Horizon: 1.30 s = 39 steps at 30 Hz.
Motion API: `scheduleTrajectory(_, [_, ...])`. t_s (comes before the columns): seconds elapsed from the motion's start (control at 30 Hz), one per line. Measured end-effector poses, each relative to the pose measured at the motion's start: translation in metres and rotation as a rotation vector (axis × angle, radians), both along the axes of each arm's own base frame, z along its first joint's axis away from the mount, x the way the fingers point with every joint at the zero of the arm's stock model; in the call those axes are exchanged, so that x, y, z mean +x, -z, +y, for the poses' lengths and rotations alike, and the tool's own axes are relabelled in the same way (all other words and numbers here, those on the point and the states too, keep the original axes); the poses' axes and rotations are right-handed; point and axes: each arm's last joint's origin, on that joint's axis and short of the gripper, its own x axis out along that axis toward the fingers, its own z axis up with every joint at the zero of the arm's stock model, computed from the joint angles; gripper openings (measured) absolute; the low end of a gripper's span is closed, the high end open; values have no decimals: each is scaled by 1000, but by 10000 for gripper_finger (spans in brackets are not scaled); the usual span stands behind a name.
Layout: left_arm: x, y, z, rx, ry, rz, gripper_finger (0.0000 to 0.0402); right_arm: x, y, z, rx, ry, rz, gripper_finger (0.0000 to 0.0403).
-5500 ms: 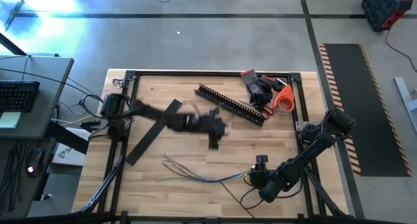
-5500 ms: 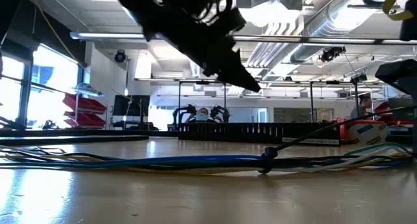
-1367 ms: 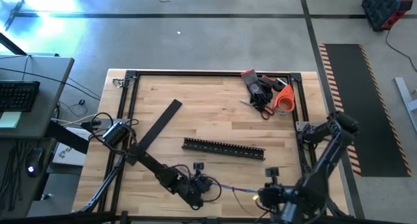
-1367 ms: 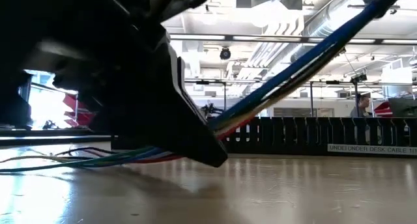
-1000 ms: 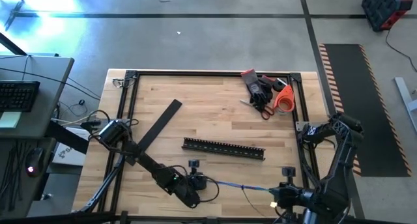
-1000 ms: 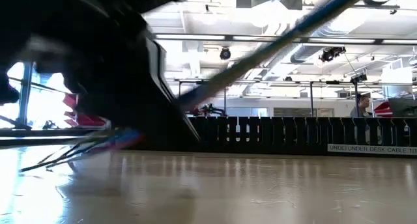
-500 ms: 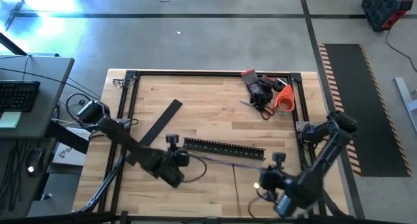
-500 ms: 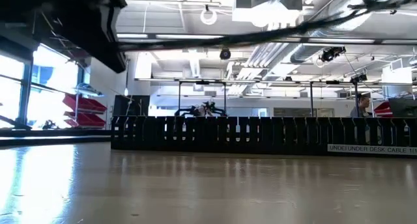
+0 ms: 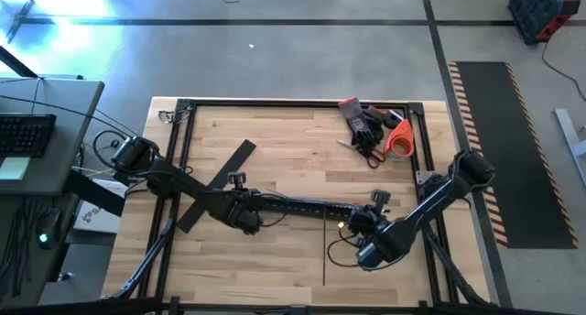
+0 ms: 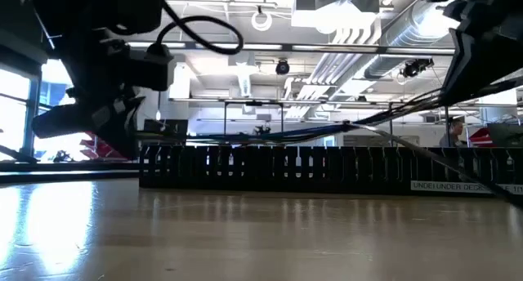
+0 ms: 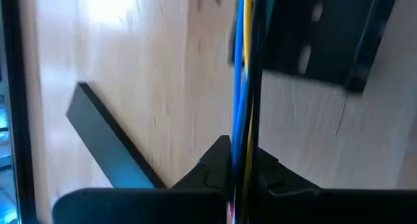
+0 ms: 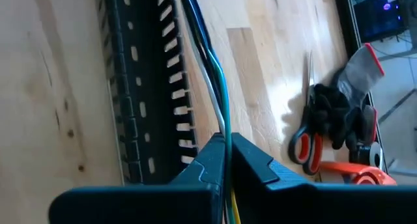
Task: Ziptie cables
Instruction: Put the zip-tied cable wires into the black cable duct
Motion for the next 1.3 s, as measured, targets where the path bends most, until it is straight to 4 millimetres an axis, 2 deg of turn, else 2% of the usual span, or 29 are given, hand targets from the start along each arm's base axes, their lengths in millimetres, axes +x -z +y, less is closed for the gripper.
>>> scheduleTrajectory(0.27, [-9, 4, -11, -35, 3, 21, 39, 2, 2, 10, 36, -81, -20, 0])
scheduleTrajectory(0.43, [-15, 3, -21, -33, 2, 7, 46, 1, 2, 11, 34, -86, -24, 0])
scheduleTrajectory(0.57, [-18, -5, -28, -22, -11, 8, 46, 1, 2, 11, 29, -98, -17, 0])
scheduleTrajectory(0.7, [-21, -21, -36, 39, -41, 0, 46, 1, 1, 12, 8, -134, -7, 0])
scheduleTrajectory(0.83, [-20, -32, -45, 86, -21, -68, 46, 2, -4, 27, -83, -291, -79, 0])
scheduleTrajectory(0.97, [-17, -35, -50, 87, -9, -129, 46, -4, -6, 44, -166, -520, -24, 0])
scheduleTrajectory(1.13, [-10, -32, -57, 43, 20, -212, 46, -10, -5, 38, -136, -437, 17, 0])
scheduleTrajectory(1.3, [6, -34, -64, -15, 106, -308, 46, -9, -3, 32, -36, -339, 45, 0])
